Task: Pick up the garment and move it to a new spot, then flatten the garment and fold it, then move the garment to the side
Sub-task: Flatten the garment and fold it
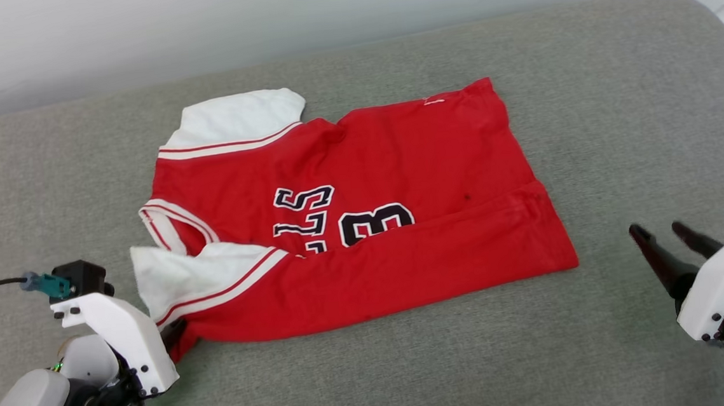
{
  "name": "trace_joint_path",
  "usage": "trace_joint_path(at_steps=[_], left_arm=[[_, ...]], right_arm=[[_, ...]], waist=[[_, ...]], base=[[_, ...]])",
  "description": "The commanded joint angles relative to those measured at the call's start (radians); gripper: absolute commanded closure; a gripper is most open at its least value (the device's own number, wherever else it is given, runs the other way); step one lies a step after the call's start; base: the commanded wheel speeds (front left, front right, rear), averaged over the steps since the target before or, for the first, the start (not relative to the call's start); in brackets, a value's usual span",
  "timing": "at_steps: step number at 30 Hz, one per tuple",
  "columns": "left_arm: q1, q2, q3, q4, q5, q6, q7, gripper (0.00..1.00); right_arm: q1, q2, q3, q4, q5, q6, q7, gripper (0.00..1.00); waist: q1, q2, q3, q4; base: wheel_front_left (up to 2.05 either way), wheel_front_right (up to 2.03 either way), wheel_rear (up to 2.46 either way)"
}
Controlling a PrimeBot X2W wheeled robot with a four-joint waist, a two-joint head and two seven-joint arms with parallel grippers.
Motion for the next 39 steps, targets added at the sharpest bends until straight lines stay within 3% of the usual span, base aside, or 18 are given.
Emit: trace_joint_path(at_steps=[1, 6, 18, 19, 20, 21, 30, 39], left_arm=[[0.006, 0.010, 0.003, -0.020, 0.009, 0.009, -0.006, 1.00], [-0.020, 0.016, -0.001, -0.127, 0.035, 0.036, -0.009, 1.00], [-0.066, 0.000, -0.031, -0.212, 0.073, 0.062, 0.003, 1.00], [-0.064, 0.000, -0.030, -0.211, 0.071, 0.064, 0.002, 1.00], [-0.061, -0.001, -0.030, -0.209, 0.068, 0.064, 0.004, 1.00], [-0.057, 0.000, -0.029, -0.209, 0.066, 0.064, 0.003, 1.00], [-0.037, 0.005, -0.026, -0.202, 0.060, 0.061, -0.003, 1.00], [0.010, 0.003, -0.022, -0.196, 0.047, 0.060, -0.023, 1.00]], right_arm=[[-0.027, -0.008, 0.002, 0.027, 0.006, -0.001, 0.044, 0.00], [-0.123, -0.005, 0.018, 0.149, 0.025, -0.001, 0.204, 0.00], [-0.262, 0.040, 0.106, 0.416, 0.046, -0.001, 0.322, 0.00], [-0.264, 0.045, 0.116, 0.434, 0.051, -0.001, 0.334, 0.54], [-0.265, 0.049, 0.124, 0.447, 0.058, -0.001, 0.343, 0.93], [-0.267, 0.053, 0.130, 0.455, 0.065, 0.000, 0.350, 1.00], [-0.296, 0.001, 0.165, 0.428, 0.089, -0.001, 0.325, 1.00], [-0.270, -0.054, 0.222, 0.332, 0.103, -0.001, 0.281, 1.00]], waist=[[0.0000, -0.0001, 0.006, 0.013], [0.0000, -0.0001, 0.045, 0.062], [0.0000, -0.0001, 0.121, 0.130], [0.0000, -0.0001, 0.121, 0.129], [0.0000, -0.0001, 0.121, 0.129], [0.0000, -0.0001, 0.120, 0.128], [0.0000, -0.0001, 0.068, 0.116], [0.0000, -0.0001, -0.053, 0.106]], base=[[0.00, 0.00, 0.00], [0.00, 0.00, 0.00], [0.00, 0.00, 0.00], [0.00, 0.00, 0.00], [0.00, 0.00, 0.00], [0.00, 0.00, 0.00], [0.00, 0.00, 0.00], [0.00, 0.00, 0.00]])
